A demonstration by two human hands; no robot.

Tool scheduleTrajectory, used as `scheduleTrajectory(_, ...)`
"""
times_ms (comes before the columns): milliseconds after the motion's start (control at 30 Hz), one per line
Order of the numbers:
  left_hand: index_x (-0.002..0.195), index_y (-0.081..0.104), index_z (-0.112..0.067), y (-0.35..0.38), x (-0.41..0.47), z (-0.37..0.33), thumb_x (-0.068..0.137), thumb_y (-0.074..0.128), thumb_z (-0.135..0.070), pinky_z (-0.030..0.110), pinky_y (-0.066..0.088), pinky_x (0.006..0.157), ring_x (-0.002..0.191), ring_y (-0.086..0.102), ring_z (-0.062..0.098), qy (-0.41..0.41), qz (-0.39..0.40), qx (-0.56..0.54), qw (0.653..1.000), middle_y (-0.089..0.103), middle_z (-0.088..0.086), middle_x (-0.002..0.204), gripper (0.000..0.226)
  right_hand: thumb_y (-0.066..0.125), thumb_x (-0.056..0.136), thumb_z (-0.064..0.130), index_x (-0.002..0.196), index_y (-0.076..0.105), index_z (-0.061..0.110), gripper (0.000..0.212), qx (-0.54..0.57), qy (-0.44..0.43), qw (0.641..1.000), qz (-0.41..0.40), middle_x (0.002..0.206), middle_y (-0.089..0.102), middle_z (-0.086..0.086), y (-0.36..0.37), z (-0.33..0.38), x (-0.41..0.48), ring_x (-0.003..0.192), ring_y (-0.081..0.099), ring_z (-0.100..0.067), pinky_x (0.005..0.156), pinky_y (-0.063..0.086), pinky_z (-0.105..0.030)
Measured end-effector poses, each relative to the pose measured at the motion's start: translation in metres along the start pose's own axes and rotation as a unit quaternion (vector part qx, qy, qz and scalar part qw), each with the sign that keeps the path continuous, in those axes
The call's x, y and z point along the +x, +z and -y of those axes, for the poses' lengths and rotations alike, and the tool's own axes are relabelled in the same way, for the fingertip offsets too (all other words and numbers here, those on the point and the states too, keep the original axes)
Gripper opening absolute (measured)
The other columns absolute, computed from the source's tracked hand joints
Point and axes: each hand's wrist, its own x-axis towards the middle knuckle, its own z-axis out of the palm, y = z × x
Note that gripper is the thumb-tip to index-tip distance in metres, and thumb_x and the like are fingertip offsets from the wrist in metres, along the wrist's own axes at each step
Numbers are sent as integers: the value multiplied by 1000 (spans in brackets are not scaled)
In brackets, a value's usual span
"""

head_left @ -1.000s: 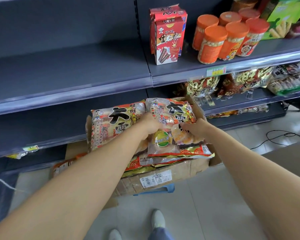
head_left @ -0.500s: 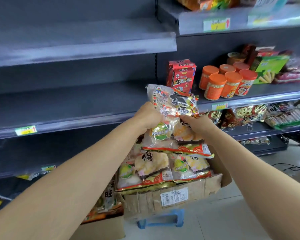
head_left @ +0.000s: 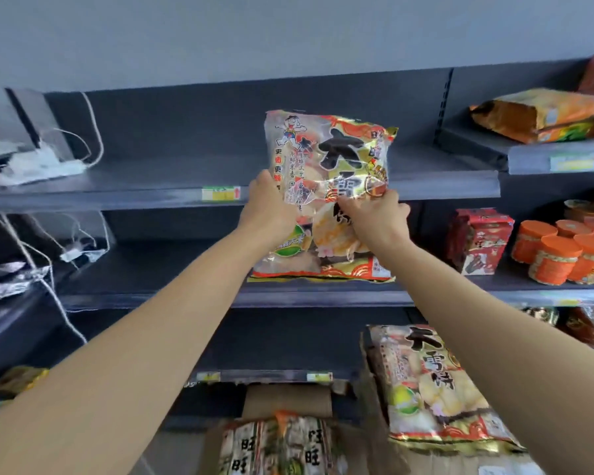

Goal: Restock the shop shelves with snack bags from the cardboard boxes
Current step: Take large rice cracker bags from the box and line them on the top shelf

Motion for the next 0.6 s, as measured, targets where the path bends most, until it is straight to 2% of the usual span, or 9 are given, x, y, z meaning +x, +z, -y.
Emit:
scheduleTrajectory(167,127,41,-17,-74,23,29,86,65,-18,37,49,88,102,56,18,17,-58,-13,998,50,3,123,47,62,80,48,143,26,14,79,4,-70,997,36,139,31,-11,62,60,-2,119,48,-34,98,46,-46)
scheduleTrajectory(267,126,46,-19,-109,37,42,83,70,-24,37,49,91,103,57,15,16,-88,-32,995,55,1,123,50,64,80,46,142,26,16,79,18,-116,990,75,138,30,-10,93,92,5,118,49,-34,98,46,-49)
scheduleTrajectory(467,134,39,-16,-167,68,78,87,66,-14,35,46,95,113,55,19,-17,-159,-19,987,56,2,127,54,66,81,34,141,27,20,73,61,-176,971,152,136,30,-9,163,143,20,113,52,-33,96,48,-47)
scheduleTrajectory(600,140,31,-17,-195,103,105,86,67,-13,41,44,103,119,53,19,-21,-173,-35,984,54,3,132,65,65,81,26,142,24,23,73,66,-205,960,179,135,28,-9,206,170,33,105,55,-35,94,50,-47)
